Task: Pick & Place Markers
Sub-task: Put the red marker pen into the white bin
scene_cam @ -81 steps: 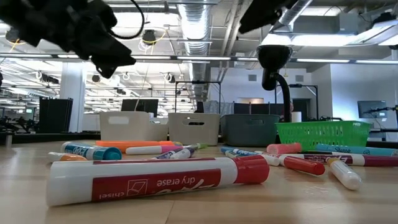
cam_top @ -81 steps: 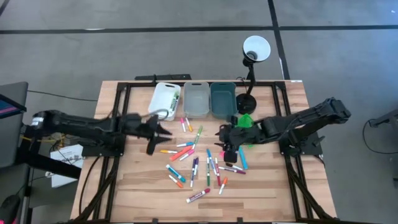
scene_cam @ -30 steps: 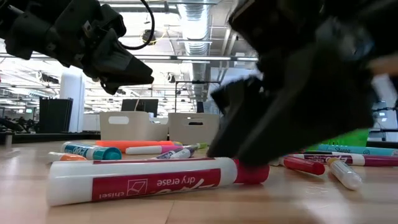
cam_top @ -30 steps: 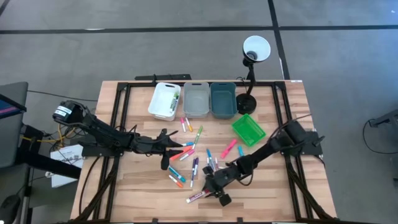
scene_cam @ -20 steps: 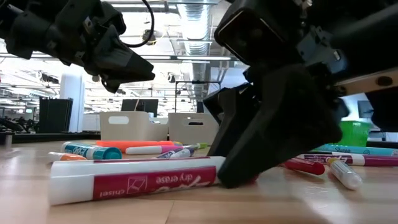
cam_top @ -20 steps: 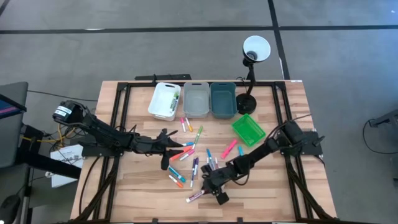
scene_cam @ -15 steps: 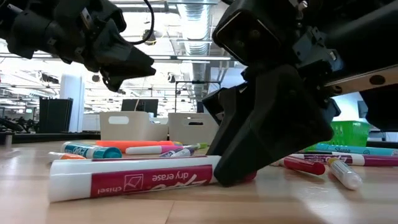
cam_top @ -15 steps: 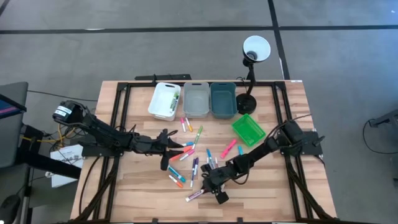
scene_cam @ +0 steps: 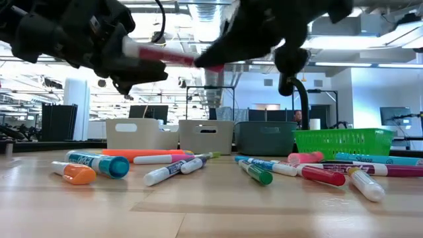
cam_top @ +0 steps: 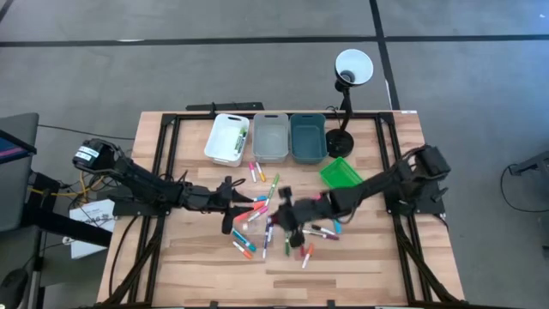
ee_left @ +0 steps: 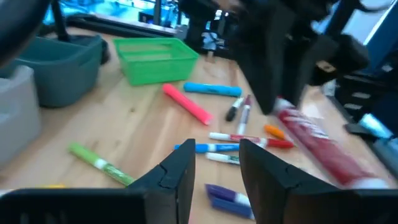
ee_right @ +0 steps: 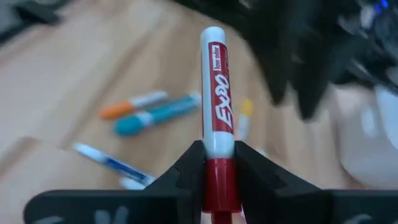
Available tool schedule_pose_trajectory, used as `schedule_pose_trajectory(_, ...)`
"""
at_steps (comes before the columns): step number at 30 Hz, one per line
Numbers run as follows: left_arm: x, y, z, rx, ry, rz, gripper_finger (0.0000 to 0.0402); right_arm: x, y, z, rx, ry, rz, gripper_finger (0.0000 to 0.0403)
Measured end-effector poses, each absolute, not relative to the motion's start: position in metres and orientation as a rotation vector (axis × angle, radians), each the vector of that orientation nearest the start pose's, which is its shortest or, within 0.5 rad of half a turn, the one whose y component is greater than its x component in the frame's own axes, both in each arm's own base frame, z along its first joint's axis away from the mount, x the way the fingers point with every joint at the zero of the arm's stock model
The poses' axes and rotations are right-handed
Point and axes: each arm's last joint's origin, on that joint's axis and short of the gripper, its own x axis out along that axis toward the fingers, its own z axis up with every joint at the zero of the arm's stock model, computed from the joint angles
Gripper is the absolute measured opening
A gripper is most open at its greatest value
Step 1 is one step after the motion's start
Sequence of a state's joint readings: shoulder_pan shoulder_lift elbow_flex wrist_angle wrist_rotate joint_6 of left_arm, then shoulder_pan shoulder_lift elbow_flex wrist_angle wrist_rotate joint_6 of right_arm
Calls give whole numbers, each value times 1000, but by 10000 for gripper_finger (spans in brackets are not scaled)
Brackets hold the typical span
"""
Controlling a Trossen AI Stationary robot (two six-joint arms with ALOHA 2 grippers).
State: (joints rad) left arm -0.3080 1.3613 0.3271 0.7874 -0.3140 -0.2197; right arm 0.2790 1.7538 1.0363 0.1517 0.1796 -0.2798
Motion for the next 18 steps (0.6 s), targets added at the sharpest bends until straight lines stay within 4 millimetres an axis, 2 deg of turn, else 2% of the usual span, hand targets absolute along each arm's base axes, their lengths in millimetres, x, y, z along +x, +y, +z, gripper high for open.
schedule_pose_trajectory(5, 230, -47, 159, -130, 228, 95, 137, 364, 64, 184, -324, 642, 146, 59)
schedule_pose_trajectory(11, 234, -28, 158, -138, 241, 78, 186, 370, 48, 167, -404, 710, 86, 71)
schedule_pose_trajectory(18, 236, -21, 148, -88, 291, 74, 215, 374, 34, 172, -452, 660, 43, 64)
